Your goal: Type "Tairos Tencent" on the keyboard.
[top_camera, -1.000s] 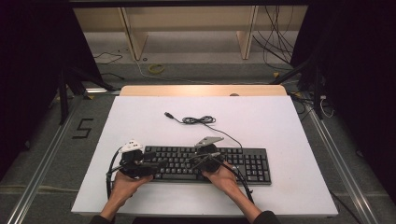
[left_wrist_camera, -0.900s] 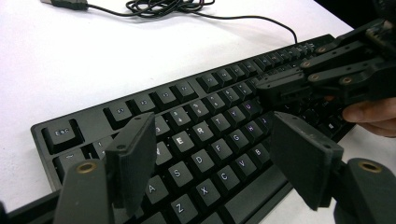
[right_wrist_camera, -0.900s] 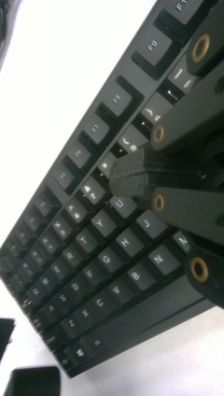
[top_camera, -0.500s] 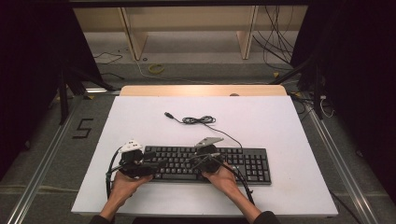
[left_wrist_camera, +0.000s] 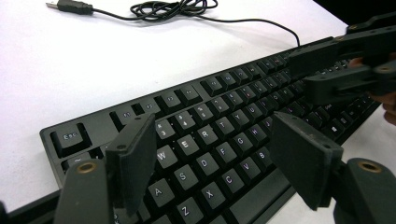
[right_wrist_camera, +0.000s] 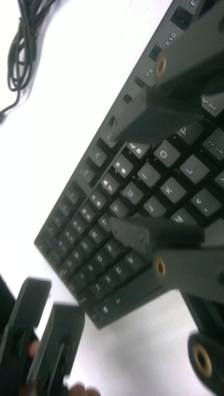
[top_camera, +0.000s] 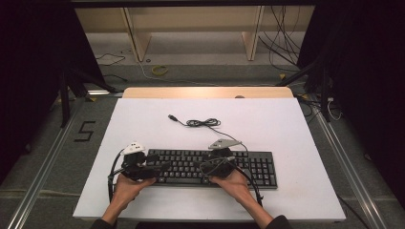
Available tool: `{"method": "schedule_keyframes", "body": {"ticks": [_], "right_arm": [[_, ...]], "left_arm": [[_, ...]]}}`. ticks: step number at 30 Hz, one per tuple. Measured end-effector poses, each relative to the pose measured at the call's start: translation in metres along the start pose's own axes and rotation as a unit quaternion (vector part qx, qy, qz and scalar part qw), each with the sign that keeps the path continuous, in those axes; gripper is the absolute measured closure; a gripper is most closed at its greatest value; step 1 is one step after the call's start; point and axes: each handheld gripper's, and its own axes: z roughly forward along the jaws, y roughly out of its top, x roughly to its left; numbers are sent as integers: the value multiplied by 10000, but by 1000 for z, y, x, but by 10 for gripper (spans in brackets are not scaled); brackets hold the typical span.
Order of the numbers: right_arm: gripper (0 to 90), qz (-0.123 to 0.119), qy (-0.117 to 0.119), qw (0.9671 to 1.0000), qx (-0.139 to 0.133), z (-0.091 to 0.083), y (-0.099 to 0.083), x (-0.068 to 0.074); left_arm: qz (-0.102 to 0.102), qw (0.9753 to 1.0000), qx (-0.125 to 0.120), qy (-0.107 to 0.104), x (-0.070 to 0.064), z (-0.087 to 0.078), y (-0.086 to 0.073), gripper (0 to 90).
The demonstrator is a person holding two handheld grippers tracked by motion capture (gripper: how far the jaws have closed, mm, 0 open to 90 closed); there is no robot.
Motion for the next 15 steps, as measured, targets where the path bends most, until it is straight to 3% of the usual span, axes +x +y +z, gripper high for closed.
{"method": "schedule_keyframes", "body": {"ticks": [7,15], "right_arm": [[379,-46,122,9998,-150,-13,-3,2],[330,-49,177,9993,-325,-27,-11,0]], "left_arm": [[38,10000,68,6,-1,3,2,344],[92,9997,222,10,-4,13,7,389]]}}
